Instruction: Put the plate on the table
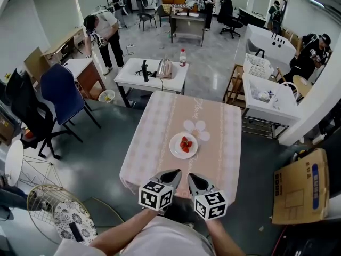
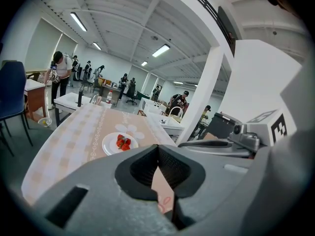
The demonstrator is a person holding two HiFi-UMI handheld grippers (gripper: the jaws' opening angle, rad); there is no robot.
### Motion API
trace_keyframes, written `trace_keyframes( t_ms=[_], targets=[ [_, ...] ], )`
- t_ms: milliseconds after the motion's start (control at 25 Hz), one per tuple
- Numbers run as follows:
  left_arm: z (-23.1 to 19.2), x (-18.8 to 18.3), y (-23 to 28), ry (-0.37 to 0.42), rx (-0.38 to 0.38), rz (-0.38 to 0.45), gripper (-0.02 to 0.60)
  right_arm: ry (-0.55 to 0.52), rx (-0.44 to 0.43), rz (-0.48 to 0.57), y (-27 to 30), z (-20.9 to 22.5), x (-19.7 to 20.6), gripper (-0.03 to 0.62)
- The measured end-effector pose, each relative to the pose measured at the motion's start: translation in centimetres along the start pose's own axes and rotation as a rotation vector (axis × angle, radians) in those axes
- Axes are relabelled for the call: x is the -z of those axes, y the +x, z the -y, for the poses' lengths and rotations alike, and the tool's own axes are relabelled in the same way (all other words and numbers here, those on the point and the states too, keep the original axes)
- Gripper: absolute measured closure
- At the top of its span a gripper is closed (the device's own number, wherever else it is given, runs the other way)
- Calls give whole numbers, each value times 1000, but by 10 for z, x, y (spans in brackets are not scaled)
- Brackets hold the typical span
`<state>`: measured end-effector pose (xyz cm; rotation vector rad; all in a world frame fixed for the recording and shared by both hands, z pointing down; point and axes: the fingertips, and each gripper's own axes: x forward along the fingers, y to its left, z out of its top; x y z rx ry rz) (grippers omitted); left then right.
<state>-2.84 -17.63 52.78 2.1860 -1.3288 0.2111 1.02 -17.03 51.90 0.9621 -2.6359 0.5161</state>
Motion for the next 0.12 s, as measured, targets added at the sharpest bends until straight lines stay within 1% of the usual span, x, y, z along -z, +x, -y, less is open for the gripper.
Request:
trace_keyframes(
  t_ms=[120],
  targets=[
    [1,0,2,-7,7,-1,575,5,2,0,0,1,0,591]
  ],
)
